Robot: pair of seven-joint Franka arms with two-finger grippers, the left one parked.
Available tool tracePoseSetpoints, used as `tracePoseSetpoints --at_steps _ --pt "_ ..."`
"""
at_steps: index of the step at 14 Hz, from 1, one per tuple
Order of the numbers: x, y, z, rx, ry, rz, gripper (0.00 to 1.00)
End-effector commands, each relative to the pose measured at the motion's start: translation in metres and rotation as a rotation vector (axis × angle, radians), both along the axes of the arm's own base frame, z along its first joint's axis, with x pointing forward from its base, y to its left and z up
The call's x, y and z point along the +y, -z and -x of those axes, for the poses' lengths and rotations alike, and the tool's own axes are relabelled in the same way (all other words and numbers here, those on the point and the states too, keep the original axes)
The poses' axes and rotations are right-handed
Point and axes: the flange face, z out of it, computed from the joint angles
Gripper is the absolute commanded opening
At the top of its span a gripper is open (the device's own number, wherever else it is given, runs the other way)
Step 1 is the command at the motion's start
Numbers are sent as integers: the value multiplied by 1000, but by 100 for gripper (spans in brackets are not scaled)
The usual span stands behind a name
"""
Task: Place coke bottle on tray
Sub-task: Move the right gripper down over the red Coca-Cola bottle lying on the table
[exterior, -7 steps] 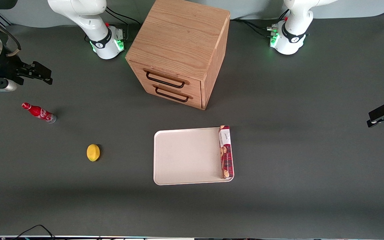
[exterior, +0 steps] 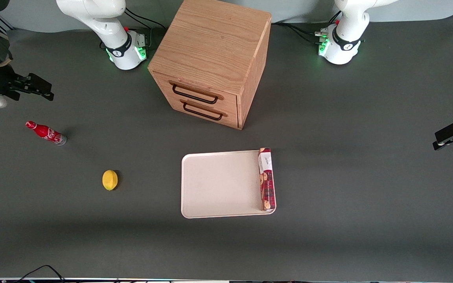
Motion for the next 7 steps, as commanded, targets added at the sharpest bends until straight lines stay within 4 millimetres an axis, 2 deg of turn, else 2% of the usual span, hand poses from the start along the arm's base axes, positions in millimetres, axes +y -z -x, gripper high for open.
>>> tracePoseSetpoints --at_steps 1,2,4,6,7 --pt "-80 37 6 50 -91 -30 100" --pt "-103 54 8 45 -145 -25 100" --pt "-156 108 23 24 -183 -34 100" --pt "-193 171 46 -17 -241 -35 100" --pt "-204 196 57 -33 -255 -30 100"
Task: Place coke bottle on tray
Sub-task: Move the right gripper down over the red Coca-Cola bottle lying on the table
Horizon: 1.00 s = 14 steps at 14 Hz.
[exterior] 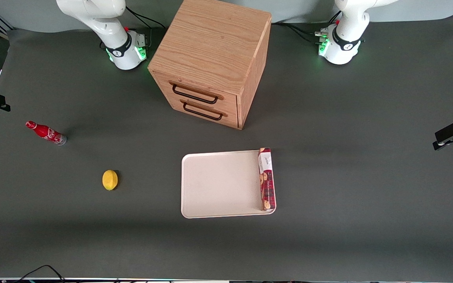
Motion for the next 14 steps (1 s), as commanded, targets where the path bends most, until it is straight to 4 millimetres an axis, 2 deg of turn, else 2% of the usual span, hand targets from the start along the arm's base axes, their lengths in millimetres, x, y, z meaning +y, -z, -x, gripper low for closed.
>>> tracePoseSetpoints --at_steps 1,2,5,7,11,14 --pt "-14 71 31 -27 -60 7 100" --pt "-16 89 27 -25 -63 21 100" --pt "-19 124 22 -53 -75 54 100" --pt "-20 133 21 -53 -72 58 100" --pt "-17 141 23 -44 -53 36 84" --pt "-16 144 27 -37 -47 29 81"
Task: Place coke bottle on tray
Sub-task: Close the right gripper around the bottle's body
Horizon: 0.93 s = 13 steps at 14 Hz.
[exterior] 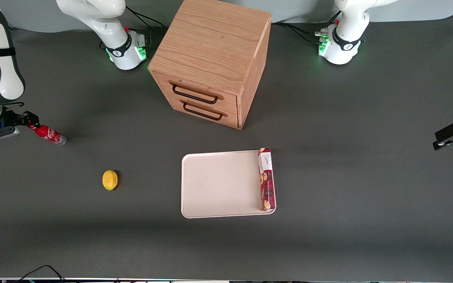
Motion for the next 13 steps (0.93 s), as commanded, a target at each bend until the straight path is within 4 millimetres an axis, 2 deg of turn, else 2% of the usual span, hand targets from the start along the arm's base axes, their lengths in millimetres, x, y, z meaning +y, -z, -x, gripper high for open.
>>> tracePoseSetpoints --at_steps 1,2,3,5,6,8,10,12,13 --pt "2 3 4 -2 -3 -18 77" --pt "2 5 6 0 -2 -20 69" --pt "2 5 6 1 -2 -21 54" --pt "4 6 6 15 -3 -28 15" --pt "6 6 6 24 -3 -32 1" --pt "8 5 5 25 -3 -34 0" --pt "12 -6 0 11 -5 -33 0" --pt "16 -39 -15 34 -17 -46 0" --pt "19 -63 -28 38 -21 -53 0"
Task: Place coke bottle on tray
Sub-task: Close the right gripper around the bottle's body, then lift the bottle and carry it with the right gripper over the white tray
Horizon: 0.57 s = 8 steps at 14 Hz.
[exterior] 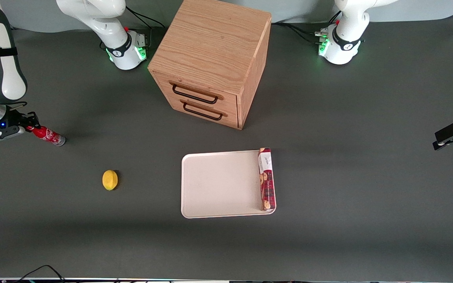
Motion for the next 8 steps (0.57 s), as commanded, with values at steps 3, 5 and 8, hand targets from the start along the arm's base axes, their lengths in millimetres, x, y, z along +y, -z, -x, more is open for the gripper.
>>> tracePoseSetpoints --at_steps 3,5,8 --pt "37 -131 -60 12 -40 -48 0" --pt "81 -179 -79 33 -49 -51 0" --pt "194 -238 -107 -11 -16 -27 0"
